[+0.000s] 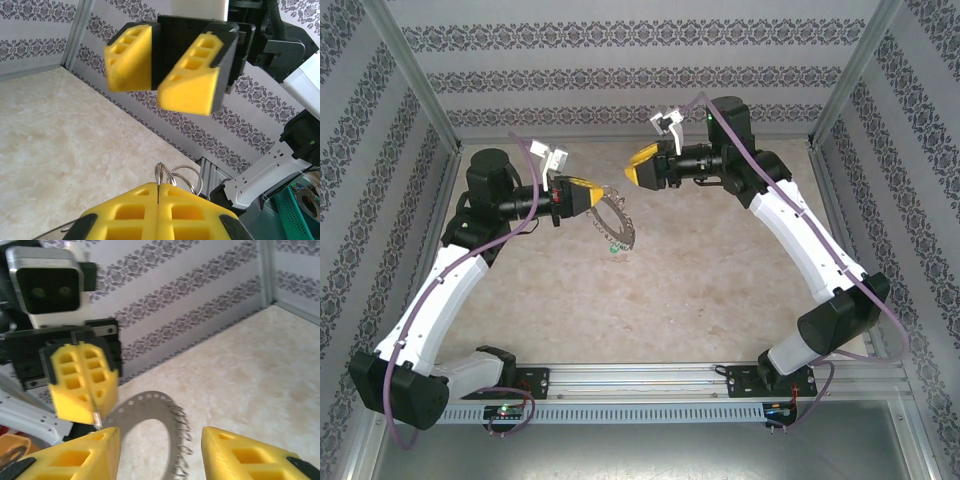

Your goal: Put the keys on the keyring

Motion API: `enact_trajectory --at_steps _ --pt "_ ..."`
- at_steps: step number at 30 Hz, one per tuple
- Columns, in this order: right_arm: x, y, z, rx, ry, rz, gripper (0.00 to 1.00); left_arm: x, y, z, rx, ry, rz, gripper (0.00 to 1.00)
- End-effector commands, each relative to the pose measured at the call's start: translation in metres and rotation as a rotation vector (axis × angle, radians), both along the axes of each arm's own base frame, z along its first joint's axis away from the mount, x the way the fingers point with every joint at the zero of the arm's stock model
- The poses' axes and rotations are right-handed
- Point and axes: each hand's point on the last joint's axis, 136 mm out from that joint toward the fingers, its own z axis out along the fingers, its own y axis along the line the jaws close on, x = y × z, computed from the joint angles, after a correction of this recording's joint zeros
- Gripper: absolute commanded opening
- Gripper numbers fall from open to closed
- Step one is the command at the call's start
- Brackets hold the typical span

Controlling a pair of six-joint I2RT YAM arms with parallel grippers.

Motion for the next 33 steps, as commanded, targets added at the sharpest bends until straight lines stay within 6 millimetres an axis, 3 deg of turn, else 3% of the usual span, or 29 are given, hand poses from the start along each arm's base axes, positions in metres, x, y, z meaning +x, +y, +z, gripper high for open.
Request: enact_trajectory --at_steps 1,8,10,20,26,33 --pt "0.021 -0.013 -0.021 -0.099 0.024 -0.13 0.48 -0.009 0.002 0.004 0.013 -0.047 -0.001 0.0" --pt "0.067 -0.032 -0.105 -0.362 0.289 -0.387 0.51 -0.011 0.009 -0.005 0.047 -0.032 0.044 0.0" --pt "0.071 -0.027 -0.126 -0.38 0.364 -0.399 0.51 -0.013 0.012 -0.01 0.063 -0.021 0.063 0.0" --pt "0.072 0.036 -0.218 -0.496 0.525 -0.314 0.47 -0.03 0.023 -0.028 0.108 0.009 0.108 0.0" --pt "0.074 0.053 -0.261 -0.596 0.578 -0.306 0.47 -0.037 0.03 -0.039 0.126 0.032 0.138 0.0" --pt "0.066 0.058 -0.306 -0.739 0.606 -0.293 0.47 -0.041 0.034 -0.047 0.137 0.053 0.156 0.0"
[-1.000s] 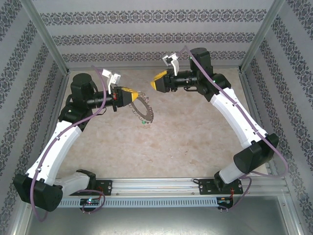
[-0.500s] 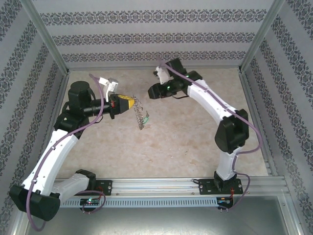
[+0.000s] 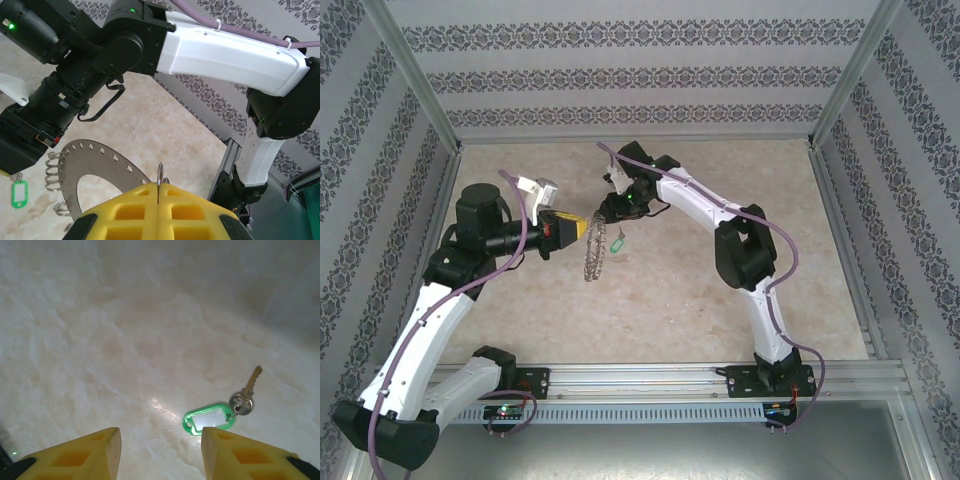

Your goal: Put the keys on the keyring

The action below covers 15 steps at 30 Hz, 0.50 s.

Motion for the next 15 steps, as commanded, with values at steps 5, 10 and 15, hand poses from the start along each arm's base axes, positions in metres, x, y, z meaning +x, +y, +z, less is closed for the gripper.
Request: enact_trajectory --at_steps 5,10,15 --pt "-0.021 -0.004 -0.035 -0.161 0.04 0.053 0.5 0.0 0.012 -0.003 0.014 -0.017 0.051 0.0" --pt "-0.022 -0.004 -0.05 -0.206 0.05 0.064 0.5 0.003 0.016 -0.01 0.016 0.005 0.077 0.0" --pt "-0.017 -0.01 -0.052 -0.251 0.028 0.057 0.49 0.006 0.017 -0.01 0.013 0.004 0.087 0.0"
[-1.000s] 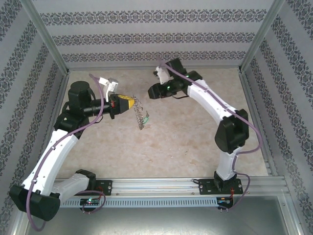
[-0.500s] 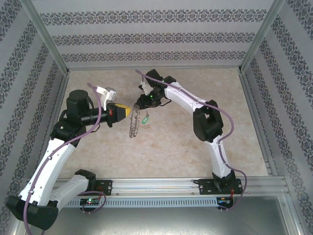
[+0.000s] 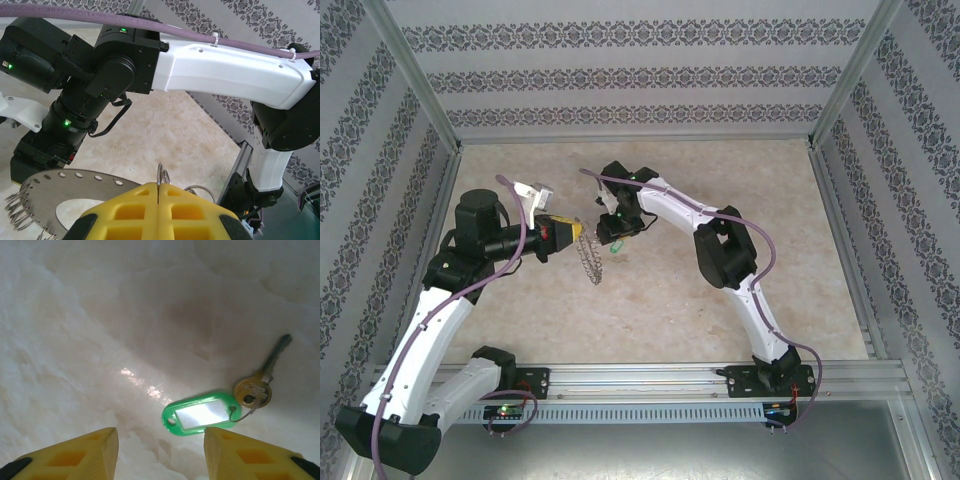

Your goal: Put the keys on the keyring

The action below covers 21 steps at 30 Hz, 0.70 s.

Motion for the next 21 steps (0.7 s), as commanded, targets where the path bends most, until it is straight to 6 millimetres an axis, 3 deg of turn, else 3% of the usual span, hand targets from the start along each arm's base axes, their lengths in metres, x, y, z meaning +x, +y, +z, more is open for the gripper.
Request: enact_trajectory --at_steps 1,5,21 --pt "0.006 -0.008 0.003 -0.053 -0.036 0.009 0.49 0.002 0.004 0.007 -0.009 -0.028 0.017 0.0" --pt "0.01 -0.013 0.006 -0.071 -0.051 0.002 0.48 0.002 0.005 0.007 -0.009 -0.026 0.019 0.0" --pt "0.024 -0.024 -0.018 -0.107 -0.029 -0.035 0.43 0.005 0.004 0.008 -0.02 -0.025 0.014 0.0"
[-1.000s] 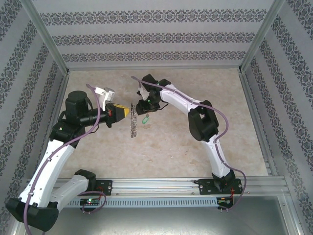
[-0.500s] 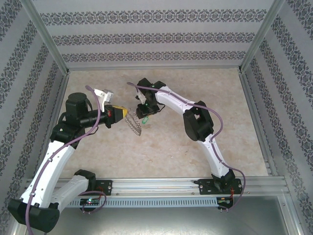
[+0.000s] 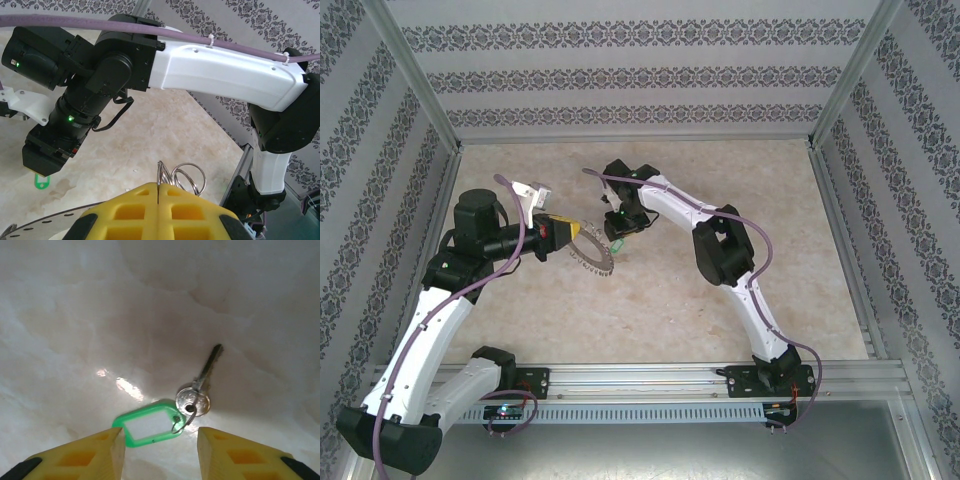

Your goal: Put the keys on the keyring

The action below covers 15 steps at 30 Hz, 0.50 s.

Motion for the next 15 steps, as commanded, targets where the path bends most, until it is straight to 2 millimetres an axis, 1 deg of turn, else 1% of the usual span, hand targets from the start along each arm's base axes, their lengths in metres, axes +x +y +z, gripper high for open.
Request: enact_trajectory --at_steps 1,11,15 --pt "0.0072 -0.0039 -0.0042 -0.015 -0.002 -0.011 0.43 0.0028 0.0006 0.0087 -0.02 -0.029 -0.001 0.0" --pt "0.0105 -0.0042 -0.0087 -0.011 0.007 -0.019 0.31 0.0035 -0.0009 0.0088 -0.023 -0.026 -0.011 0.0" --pt "0.0103 -0.005 -0.0095 -0.011 0.015 -0.02 0.25 0.0043 -0.0015 0.0082 -0.024 -0.023 -0.013 0.0"
